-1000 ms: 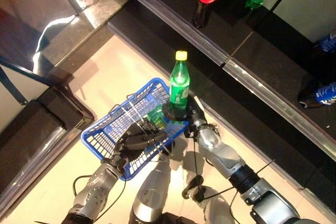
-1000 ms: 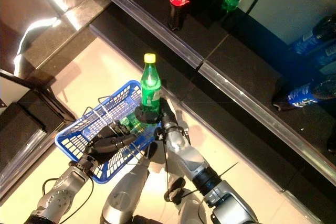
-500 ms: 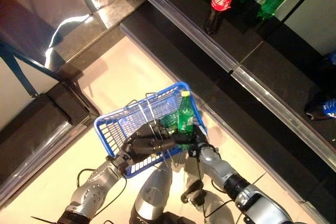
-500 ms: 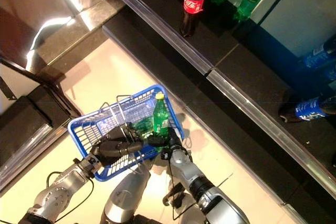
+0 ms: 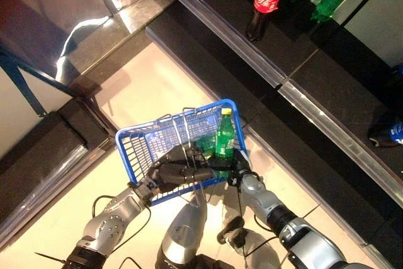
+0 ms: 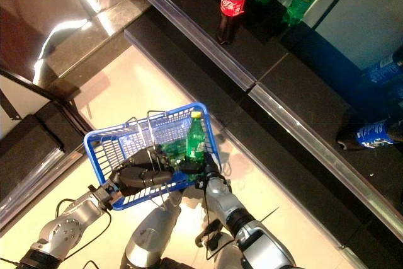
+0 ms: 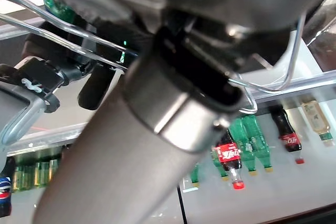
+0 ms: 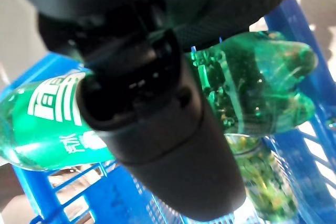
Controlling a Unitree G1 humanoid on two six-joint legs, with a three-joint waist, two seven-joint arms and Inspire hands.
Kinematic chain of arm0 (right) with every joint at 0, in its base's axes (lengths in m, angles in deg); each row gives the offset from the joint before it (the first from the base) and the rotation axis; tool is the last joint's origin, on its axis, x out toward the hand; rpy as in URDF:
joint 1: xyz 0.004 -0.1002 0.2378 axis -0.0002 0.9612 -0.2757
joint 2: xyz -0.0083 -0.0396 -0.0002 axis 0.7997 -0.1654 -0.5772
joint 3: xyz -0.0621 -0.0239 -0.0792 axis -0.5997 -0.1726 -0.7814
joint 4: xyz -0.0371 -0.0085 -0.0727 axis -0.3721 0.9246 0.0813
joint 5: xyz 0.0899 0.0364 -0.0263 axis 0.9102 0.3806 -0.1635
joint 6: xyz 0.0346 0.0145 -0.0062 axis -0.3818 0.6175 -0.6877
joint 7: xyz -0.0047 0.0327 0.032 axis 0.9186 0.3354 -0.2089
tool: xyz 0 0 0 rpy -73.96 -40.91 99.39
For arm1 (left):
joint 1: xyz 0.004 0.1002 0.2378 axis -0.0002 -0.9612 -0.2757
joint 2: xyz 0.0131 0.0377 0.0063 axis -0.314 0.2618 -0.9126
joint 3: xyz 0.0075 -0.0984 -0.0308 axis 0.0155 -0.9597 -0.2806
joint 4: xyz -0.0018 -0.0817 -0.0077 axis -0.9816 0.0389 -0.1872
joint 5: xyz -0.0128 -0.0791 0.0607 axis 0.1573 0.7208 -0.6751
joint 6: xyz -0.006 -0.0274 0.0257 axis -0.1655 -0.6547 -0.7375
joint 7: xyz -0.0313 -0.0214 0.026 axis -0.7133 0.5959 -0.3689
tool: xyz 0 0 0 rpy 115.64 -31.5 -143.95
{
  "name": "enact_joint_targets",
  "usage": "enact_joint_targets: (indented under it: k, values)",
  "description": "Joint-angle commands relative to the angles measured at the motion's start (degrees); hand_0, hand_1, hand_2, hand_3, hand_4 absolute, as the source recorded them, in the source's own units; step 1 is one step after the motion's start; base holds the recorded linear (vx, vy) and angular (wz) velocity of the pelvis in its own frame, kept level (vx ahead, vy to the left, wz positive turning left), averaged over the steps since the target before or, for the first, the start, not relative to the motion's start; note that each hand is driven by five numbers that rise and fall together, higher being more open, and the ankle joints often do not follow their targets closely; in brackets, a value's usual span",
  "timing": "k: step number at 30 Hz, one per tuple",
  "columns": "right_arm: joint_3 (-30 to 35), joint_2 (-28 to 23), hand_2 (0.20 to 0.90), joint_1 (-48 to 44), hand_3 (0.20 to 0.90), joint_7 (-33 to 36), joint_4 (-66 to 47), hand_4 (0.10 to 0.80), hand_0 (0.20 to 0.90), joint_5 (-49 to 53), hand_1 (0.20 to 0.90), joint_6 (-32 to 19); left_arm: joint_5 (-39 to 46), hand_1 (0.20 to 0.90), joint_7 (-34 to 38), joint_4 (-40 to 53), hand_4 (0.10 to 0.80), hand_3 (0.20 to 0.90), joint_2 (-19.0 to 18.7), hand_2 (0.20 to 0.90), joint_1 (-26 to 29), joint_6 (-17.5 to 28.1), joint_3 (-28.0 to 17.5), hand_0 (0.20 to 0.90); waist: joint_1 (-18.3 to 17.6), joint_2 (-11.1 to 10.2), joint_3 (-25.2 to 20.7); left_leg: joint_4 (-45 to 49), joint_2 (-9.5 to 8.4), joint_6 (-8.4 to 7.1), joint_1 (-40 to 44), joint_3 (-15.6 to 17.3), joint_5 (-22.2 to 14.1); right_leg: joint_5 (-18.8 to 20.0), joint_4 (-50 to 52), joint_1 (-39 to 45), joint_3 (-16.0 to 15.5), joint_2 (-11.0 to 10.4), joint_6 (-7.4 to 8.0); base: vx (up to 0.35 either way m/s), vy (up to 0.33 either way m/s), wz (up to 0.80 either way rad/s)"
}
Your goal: Pick up the drink and place into the basket.
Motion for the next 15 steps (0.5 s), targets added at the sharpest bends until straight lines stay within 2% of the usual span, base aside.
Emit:
enact_joint_targets:
  k: [1, 11, 15]
  values:
    - [-3.09, 2.27, 0.300, -3.69, 0.200, -8.00, 0.46, 0.100, 0.300, 1.77, 0.300, -0.10, 7.94, 0.300, -19.03, 29.28, 0.100, 0.200, 6.83, 0.300, 10.96, 8.15, 0.71, 0.300, 0.32, 5.81, -7.23, 2.46, -0.92, 0.32, 1.28, -3.10, -3.00, 11.54, -5.35, 1.50, -0.47, -0.69, -0.78, 0.000, 0.000, 0.00]
    - [-6.89, 1.72, 0.300, -5.56, 0.200, -14.36, 1.32, 0.100, 0.300, 0.91, 0.300, 4.01, 5.38, 0.300, -19.17, 30.76, 0.100, 0.200, 5.49, 0.300, 13.56, 7.54, 4.27, 0.300, 0.42, 5.24, -7.17, 1.98, -0.85, 0.61, 1.20, -3.27, -2.42, 12.23, -5.72, 1.33, -0.35, -0.54, -0.51, 0.000, 0.000, 0.00]
    - [-5.85, 1.60, 0.300, -6.32, 0.200, -16.36, 2.68, 0.100, 0.300, 6.59, 0.300, 5.45, 5.85, 0.300, -18.24, 30.93, 0.100, 0.200, 4.99, 0.300, 14.36, 7.39, 4.62, 0.300, 0.49, 4.98, -7.10, 2.27, -0.83, 0.71, 1.03, -3.21, -2.55, 12.29, -5.45, 1.15, -0.34, -0.63, -0.47, 0.000, 0.000, 0.00]
